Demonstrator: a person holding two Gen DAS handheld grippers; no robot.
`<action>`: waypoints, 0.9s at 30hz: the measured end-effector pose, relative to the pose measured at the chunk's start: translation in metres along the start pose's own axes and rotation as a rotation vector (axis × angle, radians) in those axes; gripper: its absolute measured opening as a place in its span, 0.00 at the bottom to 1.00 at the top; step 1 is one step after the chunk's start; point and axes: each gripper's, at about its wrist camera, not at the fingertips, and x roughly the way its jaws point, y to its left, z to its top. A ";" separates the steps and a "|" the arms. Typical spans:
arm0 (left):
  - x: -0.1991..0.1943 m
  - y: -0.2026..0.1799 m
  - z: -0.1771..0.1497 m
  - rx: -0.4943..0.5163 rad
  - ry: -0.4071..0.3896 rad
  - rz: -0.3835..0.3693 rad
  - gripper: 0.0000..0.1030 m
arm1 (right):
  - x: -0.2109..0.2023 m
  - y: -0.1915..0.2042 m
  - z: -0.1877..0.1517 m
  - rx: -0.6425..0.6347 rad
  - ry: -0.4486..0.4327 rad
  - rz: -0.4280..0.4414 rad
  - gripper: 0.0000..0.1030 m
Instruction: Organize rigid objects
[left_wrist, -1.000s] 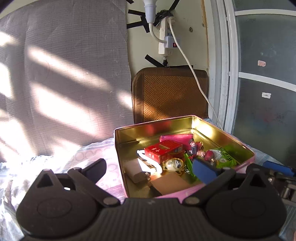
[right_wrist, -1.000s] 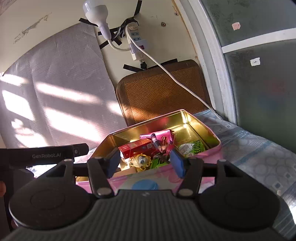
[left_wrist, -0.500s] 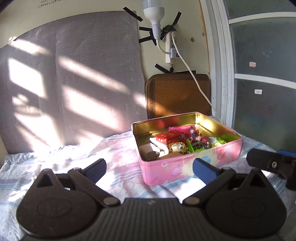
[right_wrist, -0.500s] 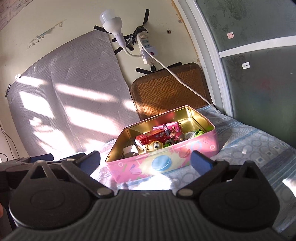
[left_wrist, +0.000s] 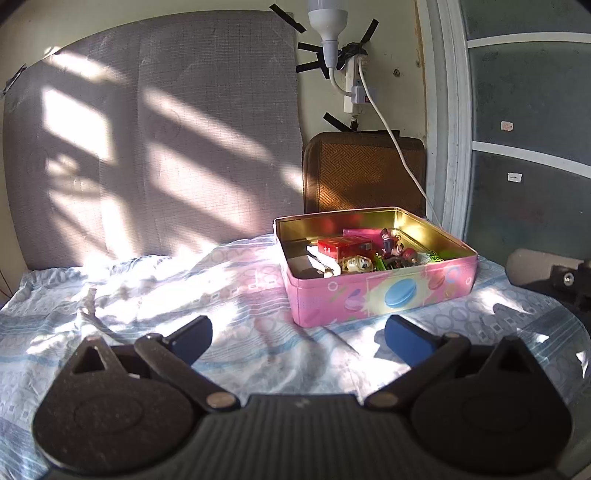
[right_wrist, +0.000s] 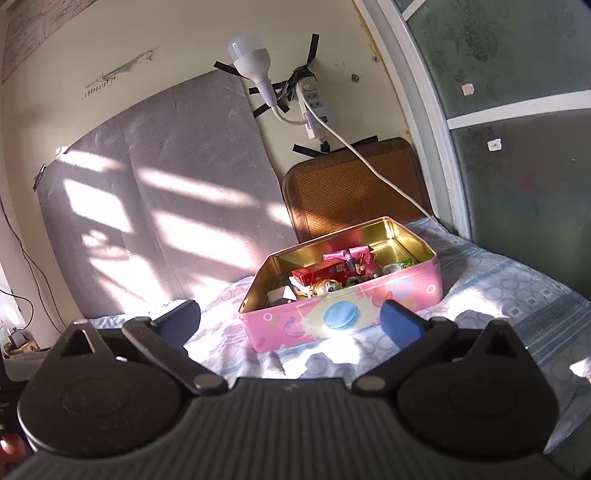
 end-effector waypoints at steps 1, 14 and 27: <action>-0.001 -0.001 0.000 0.002 -0.001 0.004 1.00 | -0.001 0.001 0.000 -0.004 -0.002 0.001 1.00; 0.003 -0.012 0.002 0.017 0.028 0.039 1.00 | 0.012 -0.005 -0.010 -0.015 0.053 -0.010 1.00; 0.019 -0.009 0.013 0.003 0.000 0.068 1.00 | 0.035 -0.021 -0.017 0.025 0.108 -0.030 1.00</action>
